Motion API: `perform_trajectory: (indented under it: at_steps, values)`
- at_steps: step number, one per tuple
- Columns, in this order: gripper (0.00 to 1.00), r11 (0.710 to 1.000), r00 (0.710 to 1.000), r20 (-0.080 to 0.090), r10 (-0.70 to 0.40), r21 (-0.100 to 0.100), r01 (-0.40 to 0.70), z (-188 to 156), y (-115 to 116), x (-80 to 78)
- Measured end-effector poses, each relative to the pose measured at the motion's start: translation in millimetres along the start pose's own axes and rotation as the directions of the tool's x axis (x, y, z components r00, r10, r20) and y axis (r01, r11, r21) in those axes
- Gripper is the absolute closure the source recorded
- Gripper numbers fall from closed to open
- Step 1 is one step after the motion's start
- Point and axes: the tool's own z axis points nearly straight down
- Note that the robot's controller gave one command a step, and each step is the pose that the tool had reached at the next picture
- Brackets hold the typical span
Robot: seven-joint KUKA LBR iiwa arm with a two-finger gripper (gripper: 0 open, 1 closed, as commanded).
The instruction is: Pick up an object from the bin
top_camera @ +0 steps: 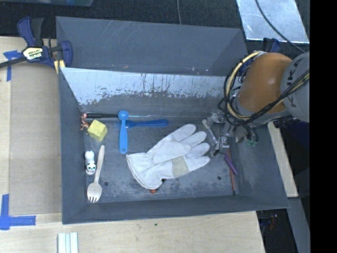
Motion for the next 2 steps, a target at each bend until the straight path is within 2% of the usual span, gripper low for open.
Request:
perform_trajectory:
  at_steps: [1,2]
  values:
    - [0.0,0.969,0.969,-0.004,-0.248,0.0,0.248,-56,-44,-7.9]
    - [0.0,0.999,0.999,0.003,0.047,0.0,-0.047,5,7,-1.1]
